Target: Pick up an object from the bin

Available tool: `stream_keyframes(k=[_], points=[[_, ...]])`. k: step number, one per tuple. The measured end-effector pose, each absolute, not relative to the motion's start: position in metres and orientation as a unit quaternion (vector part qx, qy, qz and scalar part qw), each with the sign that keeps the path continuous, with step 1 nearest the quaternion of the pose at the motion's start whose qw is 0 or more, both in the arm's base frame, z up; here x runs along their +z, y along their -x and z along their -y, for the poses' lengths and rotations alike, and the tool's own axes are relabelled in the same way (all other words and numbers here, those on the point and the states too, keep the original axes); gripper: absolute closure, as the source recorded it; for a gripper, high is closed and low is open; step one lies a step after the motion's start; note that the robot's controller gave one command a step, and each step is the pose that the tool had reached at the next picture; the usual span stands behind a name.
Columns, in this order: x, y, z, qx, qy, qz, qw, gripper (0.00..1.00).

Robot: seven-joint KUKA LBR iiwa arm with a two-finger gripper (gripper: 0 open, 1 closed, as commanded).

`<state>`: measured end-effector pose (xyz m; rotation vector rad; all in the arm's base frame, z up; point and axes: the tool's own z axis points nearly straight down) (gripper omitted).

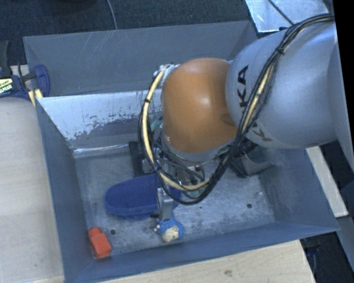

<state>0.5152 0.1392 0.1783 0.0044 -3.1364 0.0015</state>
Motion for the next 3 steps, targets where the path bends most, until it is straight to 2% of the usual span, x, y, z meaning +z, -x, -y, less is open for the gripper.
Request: stream_keyframes(k=[1, 2, 3], points=[[0.069, -0.53, -0.134, -0.001, 0.125, 0.992, -0.003, 0.0], [0.076, -0.534, -0.135, -0.003, 0.125, 0.992, -0.009, 1.0], [0.205, -0.528, -0.134, -0.002, 0.139, 0.99, -0.005, 1.0]])
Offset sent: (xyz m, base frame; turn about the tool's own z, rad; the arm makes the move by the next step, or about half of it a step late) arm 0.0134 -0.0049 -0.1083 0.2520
